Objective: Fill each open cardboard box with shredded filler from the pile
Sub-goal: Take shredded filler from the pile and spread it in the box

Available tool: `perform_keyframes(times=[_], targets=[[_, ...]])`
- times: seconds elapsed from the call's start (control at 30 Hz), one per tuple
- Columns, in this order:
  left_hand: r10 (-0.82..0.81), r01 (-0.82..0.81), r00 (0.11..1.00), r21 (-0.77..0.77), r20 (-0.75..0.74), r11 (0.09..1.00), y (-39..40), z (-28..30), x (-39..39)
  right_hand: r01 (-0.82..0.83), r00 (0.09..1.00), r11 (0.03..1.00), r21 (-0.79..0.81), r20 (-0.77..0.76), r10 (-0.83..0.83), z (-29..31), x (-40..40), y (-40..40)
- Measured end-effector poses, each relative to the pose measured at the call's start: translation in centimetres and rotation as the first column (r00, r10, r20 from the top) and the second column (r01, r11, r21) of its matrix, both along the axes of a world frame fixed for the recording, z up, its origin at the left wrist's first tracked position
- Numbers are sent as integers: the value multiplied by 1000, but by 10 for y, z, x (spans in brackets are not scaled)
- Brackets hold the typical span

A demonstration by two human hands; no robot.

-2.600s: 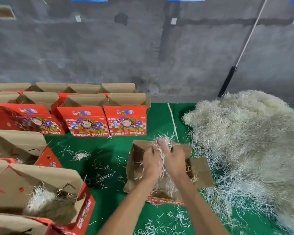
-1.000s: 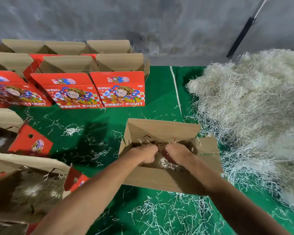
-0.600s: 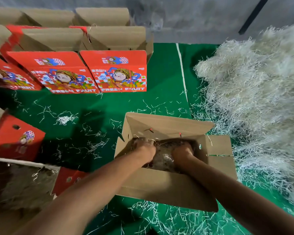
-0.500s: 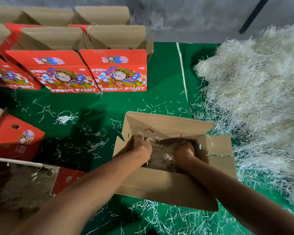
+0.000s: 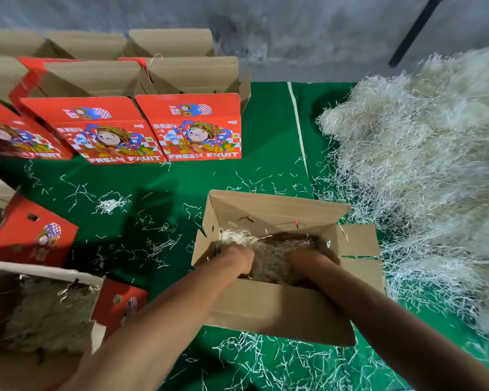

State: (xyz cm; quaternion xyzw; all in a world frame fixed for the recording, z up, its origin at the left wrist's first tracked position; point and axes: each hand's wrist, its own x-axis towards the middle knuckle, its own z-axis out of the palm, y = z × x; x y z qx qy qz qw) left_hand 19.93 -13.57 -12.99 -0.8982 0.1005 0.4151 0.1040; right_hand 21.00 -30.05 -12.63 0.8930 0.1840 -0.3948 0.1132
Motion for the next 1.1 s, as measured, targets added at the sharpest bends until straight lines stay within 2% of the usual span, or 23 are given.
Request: perform_keyframes(times=[0.1,0.23,0.3,0.4,0.43,0.47,0.53,0.6,0.83,0.9,1.0,1.07,1.1], targets=[[15,-14,999,29,-47,999,-3,-8,-2,12,996,1000,3,-91,-11,-12,-3,1],[34,-33,999,16,-16,999,-6,-2,-3,98,977,993,66,-196,-83,-10,-5,1],[105,-103,994,-63,38,993,-6,4,1,116,985,987,116,-141,-99,-1,-2,-5],[138,-118,985,-176,105,977,-8,17,8,86,984,953,292,123,-127,13,5,-4],[135,-116,987,-200,85,973,-9,21,10,80,981,938,338,138,-134,16,8,1],[142,-133,989,-217,29,967,-9,21,9,79,990,930,359,81,-116,18,8,8],[116,-137,985,-171,-128,976,-8,16,6,75,989,950,304,-143,-32,14,4,22],[114,-136,973,-100,-201,986,-4,7,2,49,962,975,216,-271,12,10,-3,22],[81,-93,968,-42,-239,995,-8,3,-4,-13,992,996,86,-127,24,-1,-12,19],[68,-76,966,-23,-250,997,-11,4,-7,-42,987,998,35,-151,47,-1,-11,22],[55,-61,954,-11,-294,998,-14,14,-6,18,974,1000,12,-225,-14,2,-10,19],[80,-90,952,-18,-296,996,-16,19,-4,73,987,996,51,-145,-65,8,-9,12],[94,-109,967,-48,-238,993,-18,20,-3,124,991,987,101,-67,-118,11,-6,6]])
